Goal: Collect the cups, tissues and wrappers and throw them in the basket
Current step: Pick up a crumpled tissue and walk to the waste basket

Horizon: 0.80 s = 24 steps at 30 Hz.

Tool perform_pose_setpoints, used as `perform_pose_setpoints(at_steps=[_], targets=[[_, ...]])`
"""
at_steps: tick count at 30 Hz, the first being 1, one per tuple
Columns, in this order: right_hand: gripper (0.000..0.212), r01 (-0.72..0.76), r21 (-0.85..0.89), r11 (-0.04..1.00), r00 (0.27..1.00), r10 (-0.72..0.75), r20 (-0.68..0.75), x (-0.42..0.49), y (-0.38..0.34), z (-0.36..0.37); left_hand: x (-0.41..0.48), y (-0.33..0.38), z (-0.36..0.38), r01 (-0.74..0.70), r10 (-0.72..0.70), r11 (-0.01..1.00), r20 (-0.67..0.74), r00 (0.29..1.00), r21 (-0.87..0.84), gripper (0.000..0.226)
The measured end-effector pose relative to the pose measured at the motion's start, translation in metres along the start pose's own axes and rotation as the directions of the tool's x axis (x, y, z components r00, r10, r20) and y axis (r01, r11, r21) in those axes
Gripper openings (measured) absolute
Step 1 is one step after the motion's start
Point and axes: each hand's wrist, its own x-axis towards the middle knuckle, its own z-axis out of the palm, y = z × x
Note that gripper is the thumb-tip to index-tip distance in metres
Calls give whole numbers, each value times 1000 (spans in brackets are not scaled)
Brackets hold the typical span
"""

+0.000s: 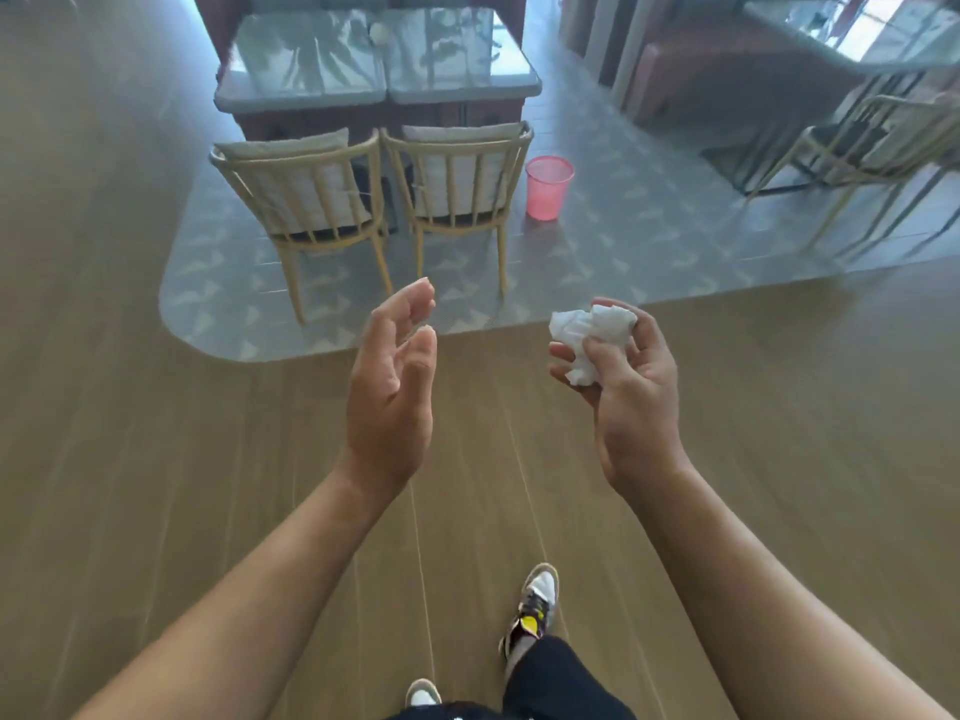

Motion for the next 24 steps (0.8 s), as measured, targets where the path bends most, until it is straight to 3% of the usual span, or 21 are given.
perform_pose_setpoints(at_steps=[6,17,24], targets=[[29,12,34,999,994,-8,-112,127,5,-38,103,-48,88,18,-17,1000,39,999,-21,47],[22,25,-54,998,993,-31,-114,368,-51,-96,293,-93,263,40,-39,998,34,999,-38,53],[16,53,-75,996,987,-64,-148,501,-68,-117,399,-130,345,37,-31,992,47,998,-125,37]])
